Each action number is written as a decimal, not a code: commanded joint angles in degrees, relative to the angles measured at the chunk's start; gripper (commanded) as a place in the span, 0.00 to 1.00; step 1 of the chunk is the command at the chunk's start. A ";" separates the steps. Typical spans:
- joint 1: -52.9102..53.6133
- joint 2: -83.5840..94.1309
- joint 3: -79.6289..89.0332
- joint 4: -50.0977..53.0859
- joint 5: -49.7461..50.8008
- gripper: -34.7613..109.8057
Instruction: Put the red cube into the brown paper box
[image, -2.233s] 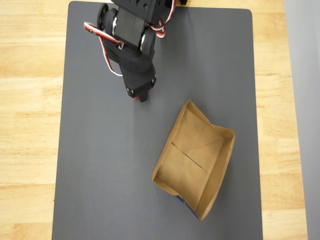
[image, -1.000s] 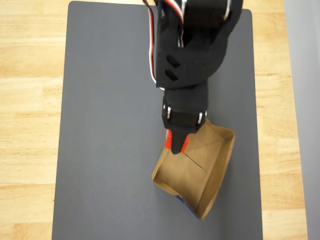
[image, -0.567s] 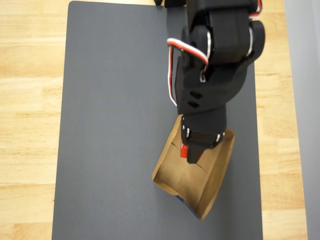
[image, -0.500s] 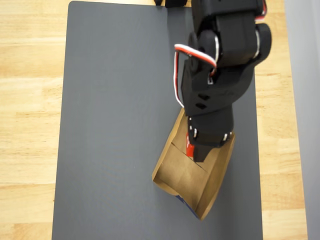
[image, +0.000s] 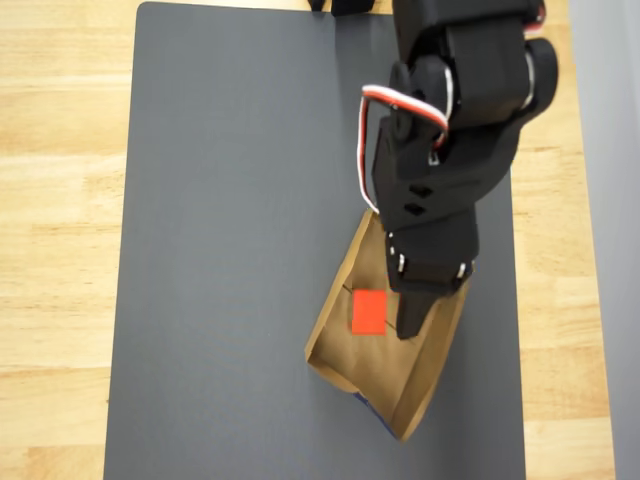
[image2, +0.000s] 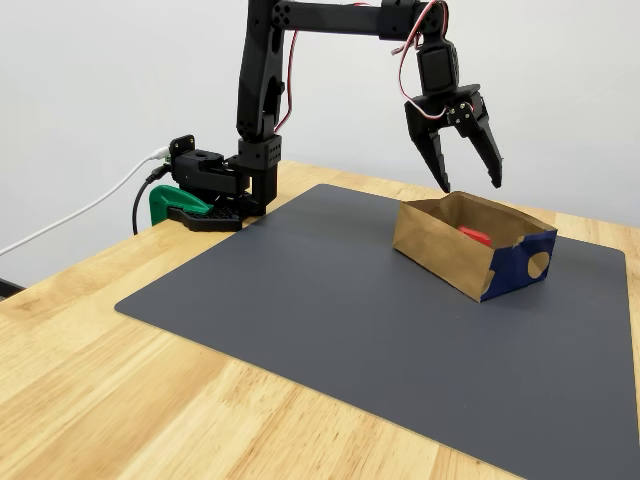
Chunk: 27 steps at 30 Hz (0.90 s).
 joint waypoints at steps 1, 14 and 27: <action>-0.62 0.70 -1.05 0.97 -0.26 0.48; 5.27 16.44 12.39 -5.01 -7.73 0.41; 17.31 59.33 46.05 -22.68 -25.84 0.24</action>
